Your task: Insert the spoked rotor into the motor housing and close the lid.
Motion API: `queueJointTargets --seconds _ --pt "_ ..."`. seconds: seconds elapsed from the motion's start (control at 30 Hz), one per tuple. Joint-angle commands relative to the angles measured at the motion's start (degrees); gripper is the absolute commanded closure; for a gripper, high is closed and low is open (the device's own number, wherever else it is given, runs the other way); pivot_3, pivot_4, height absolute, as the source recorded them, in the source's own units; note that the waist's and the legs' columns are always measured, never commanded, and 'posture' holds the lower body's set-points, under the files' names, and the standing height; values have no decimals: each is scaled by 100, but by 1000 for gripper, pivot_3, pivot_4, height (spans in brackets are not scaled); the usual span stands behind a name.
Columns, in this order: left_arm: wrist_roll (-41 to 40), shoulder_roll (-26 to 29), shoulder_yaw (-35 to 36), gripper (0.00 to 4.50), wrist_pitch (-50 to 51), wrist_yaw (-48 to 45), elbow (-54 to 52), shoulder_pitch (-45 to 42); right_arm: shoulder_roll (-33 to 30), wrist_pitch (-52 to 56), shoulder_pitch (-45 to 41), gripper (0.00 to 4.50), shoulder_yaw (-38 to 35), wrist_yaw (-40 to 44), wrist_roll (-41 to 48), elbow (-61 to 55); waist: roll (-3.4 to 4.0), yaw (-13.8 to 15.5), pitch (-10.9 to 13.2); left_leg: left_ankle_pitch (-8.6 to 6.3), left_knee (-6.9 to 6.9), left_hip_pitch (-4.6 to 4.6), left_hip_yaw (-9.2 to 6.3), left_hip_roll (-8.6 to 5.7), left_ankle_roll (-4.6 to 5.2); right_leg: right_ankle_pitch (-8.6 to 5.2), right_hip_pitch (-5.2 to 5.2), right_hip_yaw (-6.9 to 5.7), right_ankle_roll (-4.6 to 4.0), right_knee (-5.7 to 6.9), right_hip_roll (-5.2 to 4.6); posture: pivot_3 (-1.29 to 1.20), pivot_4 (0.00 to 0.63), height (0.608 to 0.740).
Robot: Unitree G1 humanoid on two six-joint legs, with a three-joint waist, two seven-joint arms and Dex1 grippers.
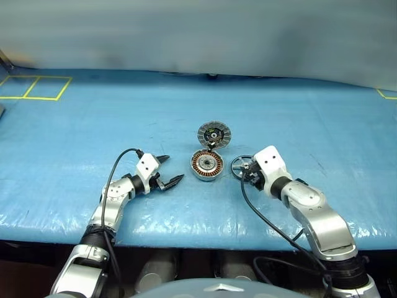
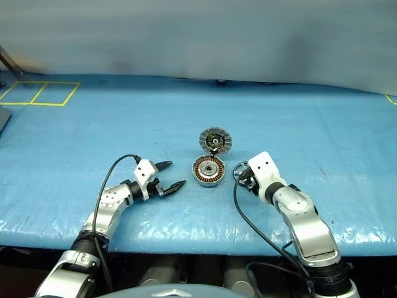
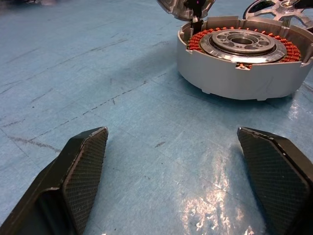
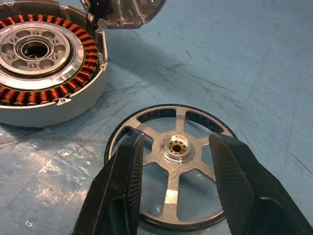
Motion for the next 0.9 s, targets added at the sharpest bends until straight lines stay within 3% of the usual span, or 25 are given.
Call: queueJointTargets --seconds 0.03,0.57,0.9 --pt "55 52 -13 0 8 5 -12 18 77 15 40 2321 -121 -85 29 -118 0 1 0 0 0 0 0 0 0 0 -1 0 0 0 0 0 150 740" --pt "66 41 -48 0 30 -9 -48 78 104 -48 246 2321 -213 -171 39 86 0 -5 0 0 0 5 0 0 0 -1 -1 0 1 0 0 0 150 740" --pt "75 25 -68 0 31 -18 -12 79 -338 -205 32 2321 -188 353 121 254 0 -4 0 0 0 5 0 0 0 -2 3 -1 3 0 0 0 150 740"
